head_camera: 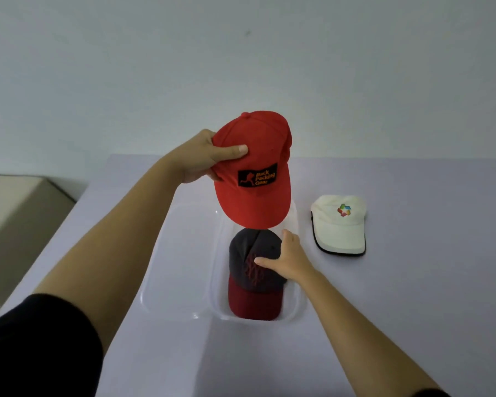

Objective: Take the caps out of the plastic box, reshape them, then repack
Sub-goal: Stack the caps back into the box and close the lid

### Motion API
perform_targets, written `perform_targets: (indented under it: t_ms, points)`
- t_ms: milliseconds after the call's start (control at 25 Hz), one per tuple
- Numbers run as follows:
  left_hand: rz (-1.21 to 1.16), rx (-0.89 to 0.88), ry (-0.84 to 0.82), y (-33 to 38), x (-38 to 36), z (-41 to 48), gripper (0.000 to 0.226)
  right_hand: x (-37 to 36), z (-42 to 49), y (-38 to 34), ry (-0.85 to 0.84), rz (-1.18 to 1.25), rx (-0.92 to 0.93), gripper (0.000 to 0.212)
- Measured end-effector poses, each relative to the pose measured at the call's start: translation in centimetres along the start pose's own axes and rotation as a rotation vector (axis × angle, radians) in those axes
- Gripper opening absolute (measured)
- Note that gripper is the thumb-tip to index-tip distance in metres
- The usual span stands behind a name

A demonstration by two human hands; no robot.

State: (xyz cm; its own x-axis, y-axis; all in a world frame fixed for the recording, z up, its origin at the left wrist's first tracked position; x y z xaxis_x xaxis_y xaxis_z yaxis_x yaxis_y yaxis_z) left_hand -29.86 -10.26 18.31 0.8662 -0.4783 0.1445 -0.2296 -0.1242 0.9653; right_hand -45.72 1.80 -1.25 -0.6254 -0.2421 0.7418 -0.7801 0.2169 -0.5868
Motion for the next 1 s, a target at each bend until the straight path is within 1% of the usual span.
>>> perform_targets:
  t_ms: [80, 160, 240, 320, 480, 560, 640, 720, 760, 800, 880, 1000]
  points:
    - [-0.024, -0.012, 0.0, -0.7, 1.4, 0.1, 0.033, -1.2, 1.6, 0.1, -0.164, 0.033, -0.117, 0.124]
    - [-0.054, -0.029, 0.002, -1.4, 2.2, 0.6, 0.025, -2.0, 2.4, 0.3, -0.225, 0.142, -0.21, 0.129]
    - [-0.08, -0.051, -0.002, -2.3, 2.7, 1.3, 0.02, -2.3, 2.7, 0.4, -0.173, 0.217, -0.272, 0.127]
    - [-0.096, -0.072, 0.005, -3.4, 2.8, 2.0, 0.023, -2.3, 2.6, 0.5, -0.109, 0.198, -0.26, 0.122]
    - [0.006, -0.083, -0.012, -6.3, 2.4, 4.0, 0.031, -1.8, 0.9, -1.0, -0.013, 0.054, -0.093, 0.107]
    - [0.089, -0.005, -0.098, -8.2, 1.7, 4.9, 0.033, -1.5, -0.6, -2.2, 0.035, 0.019, -0.009, 0.103]
    - [0.146, 0.124, -0.231, -10.2, 0.6, 5.3, 0.033, -1.6, -1.9, -2.6, 0.074, -0.019, 0.051, 0.103]
    - [0.127, 0.299, -0.369, -12.5, -0.7, 5.0, 0.024, -1.7, -2.5, -2.4, 0.095, -0.054, 0.071, 0.103]
    - [0.09, 0.386, -0.423, -13.8, -1.3, 5.1, 0.024, -1.7, -2.6, -2.1, 0.106, -0.068, 0.063, 0.103]
    - [0.051, 0.46, -0.462, -15.0, -1.9, 5.1, 0.029, -1.7, -2.8, -1.7, 0.118, -0.075, 0.047, 0.102]
    - [-0.002, 0.56, -0.489, -16.9, -2.3, 4.8, 0.039, -1.5, -3.1, -1.5, 0.147, -0.075, 0.036, 0.101]
    - [-0.029, 0.641, -0.474, -18.8, -2.6, 4.0, 0.041, -1.1, -3.2, -1.1, 0.145, -0.054, 0.065, 0.1]
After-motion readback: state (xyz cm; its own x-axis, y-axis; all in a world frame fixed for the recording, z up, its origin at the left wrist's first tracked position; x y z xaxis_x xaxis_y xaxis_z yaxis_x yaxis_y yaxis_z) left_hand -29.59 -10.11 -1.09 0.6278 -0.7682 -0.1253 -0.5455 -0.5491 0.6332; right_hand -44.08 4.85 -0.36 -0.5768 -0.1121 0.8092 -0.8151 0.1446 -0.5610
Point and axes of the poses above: each hand's wrist, its own z-axis towards the middle knuckle, its own x-axis out of the back of the hand, y = z × x, the point moved 4 cm from there along z, towards the middle knuckle, and after that the axes turned 13 degrees about -z, right-handed, at the moved point
